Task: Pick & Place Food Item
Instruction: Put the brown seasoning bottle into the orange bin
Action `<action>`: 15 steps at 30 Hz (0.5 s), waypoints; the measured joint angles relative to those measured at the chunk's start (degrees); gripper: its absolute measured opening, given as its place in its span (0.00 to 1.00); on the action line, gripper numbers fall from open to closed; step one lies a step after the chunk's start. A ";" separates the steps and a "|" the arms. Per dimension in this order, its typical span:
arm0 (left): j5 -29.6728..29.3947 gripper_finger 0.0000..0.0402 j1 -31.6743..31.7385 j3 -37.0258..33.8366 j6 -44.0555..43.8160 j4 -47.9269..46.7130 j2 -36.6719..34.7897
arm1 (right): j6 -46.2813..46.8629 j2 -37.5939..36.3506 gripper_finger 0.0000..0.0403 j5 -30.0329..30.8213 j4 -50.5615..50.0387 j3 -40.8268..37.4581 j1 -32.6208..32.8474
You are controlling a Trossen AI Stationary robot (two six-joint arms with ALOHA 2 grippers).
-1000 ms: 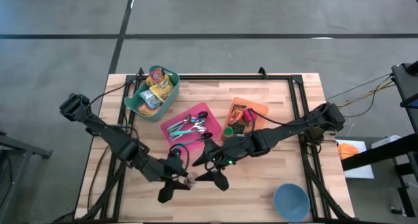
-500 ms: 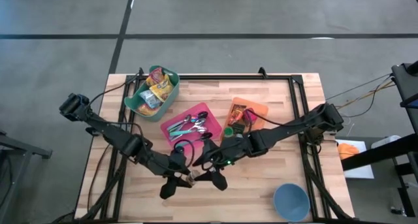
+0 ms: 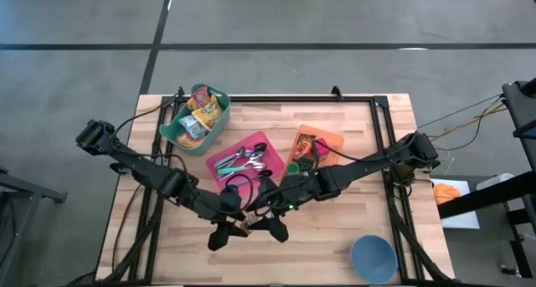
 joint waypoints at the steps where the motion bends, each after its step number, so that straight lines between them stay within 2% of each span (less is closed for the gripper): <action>1: -0.01 0.42 0.09 0.00 0.00 -0.01 0.00 | 0.32 0.00 0.68 0.02 -0.29 0.00 -0.06; 6: 0.00 0.42 0.48 -0.02 0.00 -0.05 0.04 | 0.81 0.13 0.66 -0.08 -0.57 0.00 -0.18; 13: 0.00 0.42 0.75 -0.02 -0.31 -0.22 0.04 | 1.23 0.13 0.44 -1.07 -0.37 0.00 -0.24; 15: 0.00 0.42 0.75 -0.02 -0.28 -0.38 0.04 | 1.55 0.13 0.42 -1.09 -0.27 0.00 -0.26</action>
